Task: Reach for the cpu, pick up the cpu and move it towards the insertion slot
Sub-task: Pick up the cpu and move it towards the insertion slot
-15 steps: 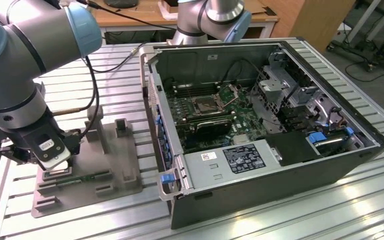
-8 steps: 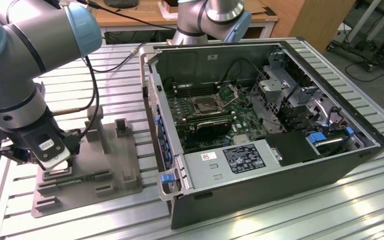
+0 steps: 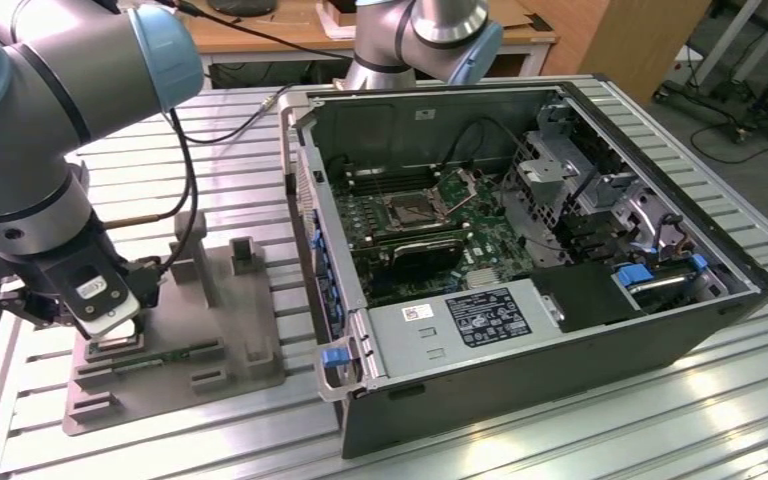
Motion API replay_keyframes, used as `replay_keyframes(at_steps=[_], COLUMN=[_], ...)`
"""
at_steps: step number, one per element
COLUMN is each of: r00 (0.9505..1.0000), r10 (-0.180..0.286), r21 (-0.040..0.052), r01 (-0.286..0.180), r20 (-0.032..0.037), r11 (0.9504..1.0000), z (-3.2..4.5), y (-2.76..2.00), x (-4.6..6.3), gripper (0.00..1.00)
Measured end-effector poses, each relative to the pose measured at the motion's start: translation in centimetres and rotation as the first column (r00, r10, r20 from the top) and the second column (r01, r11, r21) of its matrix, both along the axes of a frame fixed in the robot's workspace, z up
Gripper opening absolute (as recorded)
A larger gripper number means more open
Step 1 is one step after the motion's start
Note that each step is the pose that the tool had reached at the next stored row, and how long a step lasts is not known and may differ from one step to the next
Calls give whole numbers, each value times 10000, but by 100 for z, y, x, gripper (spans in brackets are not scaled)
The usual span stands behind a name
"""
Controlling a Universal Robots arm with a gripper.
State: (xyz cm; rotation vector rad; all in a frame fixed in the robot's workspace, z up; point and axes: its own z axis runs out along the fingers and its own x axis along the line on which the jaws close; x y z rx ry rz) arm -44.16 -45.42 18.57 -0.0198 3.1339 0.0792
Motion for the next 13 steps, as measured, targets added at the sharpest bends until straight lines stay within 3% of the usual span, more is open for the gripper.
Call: replay_keyframes(at_steps=[7,13], r00=[10000,10000], r10=[0,-1], r21=[-3,-2], r01=[0,1], r20=[-5,-3], r11=[10000,10000], z=[17,75], y=[0,0], x=[-1,-1], gripper=[55,55])
